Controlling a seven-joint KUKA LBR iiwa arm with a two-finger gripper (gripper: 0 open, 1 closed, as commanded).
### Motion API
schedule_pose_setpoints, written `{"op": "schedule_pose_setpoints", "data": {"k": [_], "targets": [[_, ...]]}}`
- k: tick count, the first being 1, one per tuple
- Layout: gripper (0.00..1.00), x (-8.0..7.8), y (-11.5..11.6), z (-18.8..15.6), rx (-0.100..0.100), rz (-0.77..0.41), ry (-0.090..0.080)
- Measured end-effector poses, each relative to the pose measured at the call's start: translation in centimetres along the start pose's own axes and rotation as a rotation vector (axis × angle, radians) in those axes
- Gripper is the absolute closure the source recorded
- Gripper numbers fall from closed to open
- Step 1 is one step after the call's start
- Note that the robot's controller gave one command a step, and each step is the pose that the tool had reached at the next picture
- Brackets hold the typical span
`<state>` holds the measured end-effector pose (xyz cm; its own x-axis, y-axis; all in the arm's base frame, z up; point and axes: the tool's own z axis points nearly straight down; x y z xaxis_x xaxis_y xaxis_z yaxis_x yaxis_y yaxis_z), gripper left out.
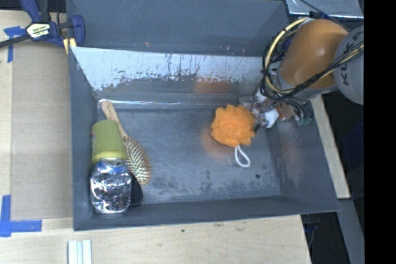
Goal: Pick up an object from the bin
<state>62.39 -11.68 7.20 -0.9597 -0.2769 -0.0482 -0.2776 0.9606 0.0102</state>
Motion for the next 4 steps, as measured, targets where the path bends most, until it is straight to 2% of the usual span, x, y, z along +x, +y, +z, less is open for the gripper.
{"op": "schedule_pose_setpoints", "data": {"k": [1,2,3,4], "targets": [[1.0,-0.8,6.0,-10.4,0.002,0.037,-0.013],[0.0,-0.6,5.8,-9.8,0.001,0.04,-0.005],[0.0,4.0,3.1,-4.6,0.001,-0.002,-0.002],[0.0,-0.1,6.9,0.4,0.0,-0.112,-0.006]]}}
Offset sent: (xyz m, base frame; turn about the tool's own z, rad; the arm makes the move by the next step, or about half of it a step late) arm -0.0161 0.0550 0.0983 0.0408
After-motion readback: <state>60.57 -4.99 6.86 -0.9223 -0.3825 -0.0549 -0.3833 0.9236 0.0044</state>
